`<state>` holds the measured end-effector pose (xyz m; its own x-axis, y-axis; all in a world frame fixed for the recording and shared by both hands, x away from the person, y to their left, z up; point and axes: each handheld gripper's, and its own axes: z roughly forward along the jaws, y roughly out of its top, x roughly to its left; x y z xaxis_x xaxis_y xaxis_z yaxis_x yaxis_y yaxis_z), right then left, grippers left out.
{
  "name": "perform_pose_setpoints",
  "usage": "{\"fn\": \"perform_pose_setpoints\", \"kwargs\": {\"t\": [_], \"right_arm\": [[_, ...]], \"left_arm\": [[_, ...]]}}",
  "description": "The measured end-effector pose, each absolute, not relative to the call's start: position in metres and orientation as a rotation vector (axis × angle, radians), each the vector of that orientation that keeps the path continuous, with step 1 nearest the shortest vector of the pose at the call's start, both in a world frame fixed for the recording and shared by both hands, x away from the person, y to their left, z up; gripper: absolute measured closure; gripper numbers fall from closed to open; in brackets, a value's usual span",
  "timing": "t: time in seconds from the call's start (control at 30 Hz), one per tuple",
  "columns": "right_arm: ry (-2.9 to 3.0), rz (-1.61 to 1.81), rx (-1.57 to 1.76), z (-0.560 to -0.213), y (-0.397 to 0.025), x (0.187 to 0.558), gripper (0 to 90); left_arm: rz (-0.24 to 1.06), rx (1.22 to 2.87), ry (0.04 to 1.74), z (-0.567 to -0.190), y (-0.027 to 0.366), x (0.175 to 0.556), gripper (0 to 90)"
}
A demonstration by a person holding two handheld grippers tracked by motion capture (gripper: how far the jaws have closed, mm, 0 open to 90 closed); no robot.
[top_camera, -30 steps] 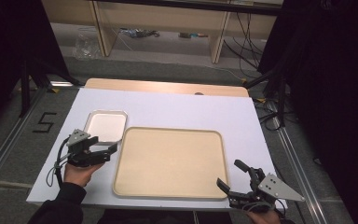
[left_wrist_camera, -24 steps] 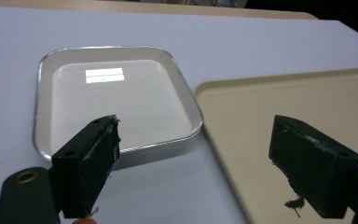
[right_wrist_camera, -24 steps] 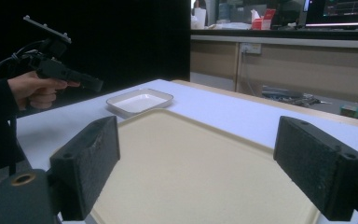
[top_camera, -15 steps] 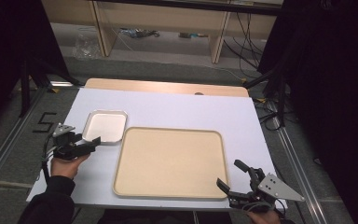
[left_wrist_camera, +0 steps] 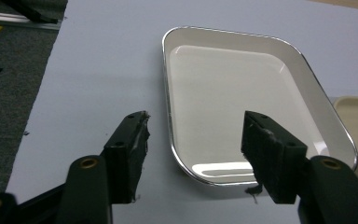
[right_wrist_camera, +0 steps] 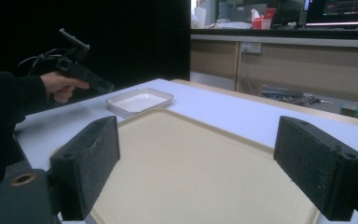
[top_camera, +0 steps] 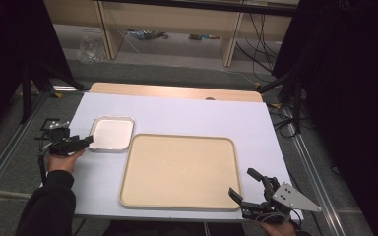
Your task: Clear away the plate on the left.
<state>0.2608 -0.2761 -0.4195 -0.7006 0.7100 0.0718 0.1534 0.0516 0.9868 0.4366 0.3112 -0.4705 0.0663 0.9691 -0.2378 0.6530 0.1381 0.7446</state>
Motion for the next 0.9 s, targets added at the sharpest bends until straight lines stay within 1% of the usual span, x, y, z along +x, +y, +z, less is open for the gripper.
{"fn": "perform_pose_setpoints", "kwargs": {"t": [0.03,0.07,0.13,0.17,0.27,0.3,0.33,0.37,0.53,0.6,0.63,0.73,0.8,0.83,0.9], "right_arm": [[1.885,1.699,0.859,-0.420,-0.276,0.261,15.2],[1.892,1.699,0.894,-0.420,-0.275,0.259,15.2],[1.893,1.695,0.897,-0.420,-0.275,0.259,15.2],[1.892,1.695,0.898,-0.420,-0.275,0.259,15.2],[1.891,1.696,0.897,-0.420,-0.275,0.259,15.2],[1.890,1.704,0.892,-0.420,-0.275,0.259,15.2],[1.877,1.674,0.850,-0.419,-0.277,0.261,15.2],[1.860,1.665,0.816,-0.419,-0.278,0.263,15.2],[1.863,1.672,0.835,-0.419,-0.278,0.262,15.2],[1.899,1.682,0.878,-0.419,-0.277,0.260,15.2],[1.898,1.692,0.896,-0.419,-0.276,0.259,15.2],[1.868,1.668,0.815,-0.419,-0.278,0.263,15.2],[1.869,1.670,0.816,-0.419,-0.278,0.263,15.2],[1.868,1.673,0.815,-0.419,-0.278,0.263,15.2],[1.861,1.705,0.823,-0.420,-0.277,0.264,15.2]], "left_arm": [[0.510,1.589,1.675,-0.472,0.313,0.441,47.5],[0.502,1.623,1.665,-0.473,0.316,0.443,49.8],[0.497,1.607,1.680,-0.476,0.314,0.445,52.7],[0.480,1.654,1.673,-0.480,0.317,0.450,53.5],[0.464,1.645,1.663,-0.484,0.318,0.455,60.9],[0.453,1.678,1.665,-0.484,0.318,0.458,62.7],[0.445,1.653,1.681,-0.485,0.316,0.460,63.7],[0.442,1.674,1.668,-0.485,0.318,0.462,64.6],[0.439,1.659,1.685,-0.490,0.316,0.468,70.9],[0.432,1.716,1.680,-0.494,0.317,0.473,73.6],[0.425,1.659,1.703,-0.495,0.314,0.474,75.5],[0.415,1.671,1.694,-0.495,0.315,0.476,79.9],[0.418,1.656,1.700,-0.495,0.315,0.477,82.3],[0.397,1.611,1.721,-0.496,0.317,0.477,83.6],[0.384,1.606,1.723,-0.496,0.318,0.477,84.8]]}}
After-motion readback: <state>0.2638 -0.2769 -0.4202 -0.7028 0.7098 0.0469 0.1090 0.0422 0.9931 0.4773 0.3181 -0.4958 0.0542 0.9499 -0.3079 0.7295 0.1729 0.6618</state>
